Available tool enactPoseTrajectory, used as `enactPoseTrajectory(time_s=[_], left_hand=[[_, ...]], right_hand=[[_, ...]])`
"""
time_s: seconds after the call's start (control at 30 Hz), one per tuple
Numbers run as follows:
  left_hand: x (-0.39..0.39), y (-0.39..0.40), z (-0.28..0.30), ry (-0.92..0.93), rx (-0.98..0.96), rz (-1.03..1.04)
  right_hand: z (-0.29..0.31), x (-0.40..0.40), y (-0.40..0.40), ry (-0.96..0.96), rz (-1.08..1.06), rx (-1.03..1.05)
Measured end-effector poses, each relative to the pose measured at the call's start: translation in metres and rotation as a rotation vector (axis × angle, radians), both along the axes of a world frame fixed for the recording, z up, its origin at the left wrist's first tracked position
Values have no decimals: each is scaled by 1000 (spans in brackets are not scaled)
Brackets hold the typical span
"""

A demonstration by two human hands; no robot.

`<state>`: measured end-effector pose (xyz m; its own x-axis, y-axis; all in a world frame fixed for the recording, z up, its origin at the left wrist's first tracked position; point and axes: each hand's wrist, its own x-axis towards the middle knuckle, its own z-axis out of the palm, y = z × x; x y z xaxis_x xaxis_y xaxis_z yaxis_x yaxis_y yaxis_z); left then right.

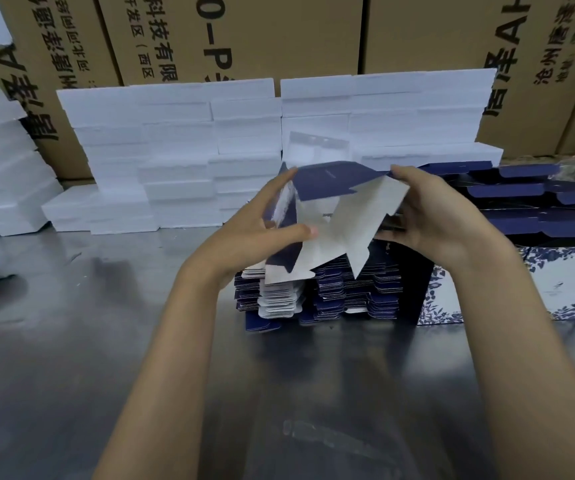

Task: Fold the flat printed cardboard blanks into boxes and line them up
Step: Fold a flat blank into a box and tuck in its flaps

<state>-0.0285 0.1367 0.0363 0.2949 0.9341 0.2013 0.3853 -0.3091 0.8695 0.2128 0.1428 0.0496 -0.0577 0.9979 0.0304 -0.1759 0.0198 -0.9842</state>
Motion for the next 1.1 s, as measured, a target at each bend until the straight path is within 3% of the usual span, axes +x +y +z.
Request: enactPoseTrajectory(time_s=[0.13, 0.23, 0.33, 0.77, 1.1], left_hand=[[6, 3, 1, -131, 151, 124], [4, 1, 2, -159, 147, 186], [3, 0, 4, -174, 156, 191], [14, 3, 1, -144, 176, 200], [28, 11, -7, -284, 250, 383]], right_hand=[[-1, 2, 4, -55, 121, 75], [-10, 4, 11, -325, 216, 156], [-20, -3, 15, -444, 216, 138], [-38, -25, 27, -634, -147, 319], [-48, -42, 29, -883, -425, 508]])
